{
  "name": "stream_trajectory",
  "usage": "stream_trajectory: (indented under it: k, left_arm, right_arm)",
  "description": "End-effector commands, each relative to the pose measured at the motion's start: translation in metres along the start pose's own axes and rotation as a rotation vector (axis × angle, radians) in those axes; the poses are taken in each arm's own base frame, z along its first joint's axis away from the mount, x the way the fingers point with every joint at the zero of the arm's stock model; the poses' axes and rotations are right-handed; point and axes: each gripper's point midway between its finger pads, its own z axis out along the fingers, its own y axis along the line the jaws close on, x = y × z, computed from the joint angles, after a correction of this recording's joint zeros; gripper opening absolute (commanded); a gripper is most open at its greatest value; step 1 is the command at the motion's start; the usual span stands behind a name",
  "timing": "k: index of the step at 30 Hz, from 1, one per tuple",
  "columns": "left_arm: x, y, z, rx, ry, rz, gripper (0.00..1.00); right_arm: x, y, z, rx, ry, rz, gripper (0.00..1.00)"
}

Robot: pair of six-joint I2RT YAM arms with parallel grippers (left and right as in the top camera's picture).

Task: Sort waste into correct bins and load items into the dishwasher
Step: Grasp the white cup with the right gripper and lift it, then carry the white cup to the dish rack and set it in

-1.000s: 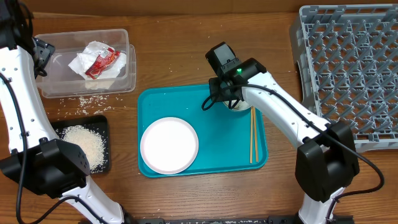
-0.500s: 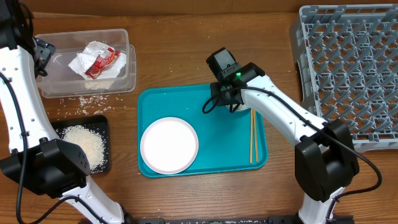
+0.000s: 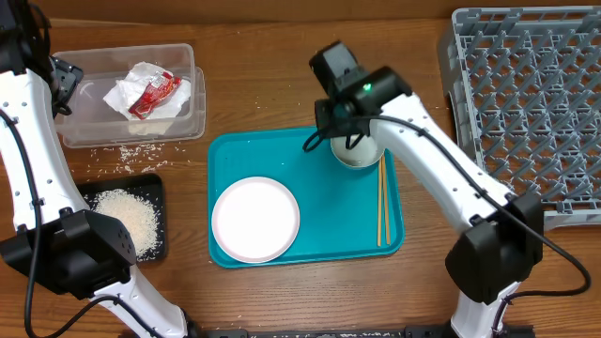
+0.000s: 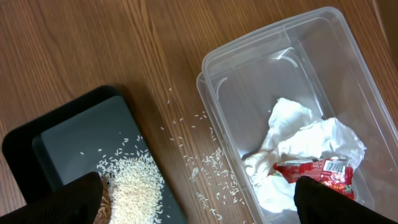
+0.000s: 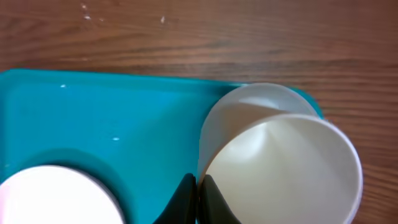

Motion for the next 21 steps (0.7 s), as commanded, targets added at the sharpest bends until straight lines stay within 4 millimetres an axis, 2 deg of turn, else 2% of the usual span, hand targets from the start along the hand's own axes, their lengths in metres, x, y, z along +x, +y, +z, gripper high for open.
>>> stream_trajectory:
  k: [1,3,5,6,8,11,16,17,21]
  left_arm:
    - [-0.004,0.002,-0.012,0.010,-0.028,-0.023,1.00]
    - [-0.004,0.002,-0.012,0.010,-0.028,-0.024,1.00]
    - [-0.004,0.002,-0.012,0.010,-0.028,-0.024,1.00]
    - [-0.003,0.002,-0.012,0.010,-0.028,-0.023,1.00]
    - [-0.003,0.002,-0.012,0.010,-0.028,-0.023,1.00]
    - [-0.004,0.002,-0.012,0.010,-0.028,-0.024,1.00]
    - [-0.004,0.002,-0.012,0.010,-0.028,-0.024,1.00]
    - [-0.003,0.002,-0.012,0.010,-0.028,-0.024,1.00]
    - [-0.003,0.002,-0.012,0.010,-0.028,-0.023,1.00]
  right_arm:
    - [-0.045,-0.021,-0.057,-0.019,-0.140,0.070,0.04]
    - [-0.064,-0.053,-0.082,-0.005,-0.193,0.141,0.04]
    - [-0.075,-0.086,-0.099,-0.006,-0.220,0.214,0.04]
    - [-0.078,-0.125,-0.114,-0.041,-0.222,0.291,0.04]
    - [-0.077,-0.162,-0.122,-0.108,-0.208,0.349,0.04]
    - [-0.066,-0.220,-0.133,-0.250,-0.199,0.441,0.04]
    - [-0.045,-0.296,-0.168,-0.519,-0.314,0.538,0.04]
    - [-0.033,-0.325,-0.179,-0.575,-0.377,0.579,0.04]
    - [-0.005,-0.377,-0.184,-0.612,-0.480,0.646,0.04]
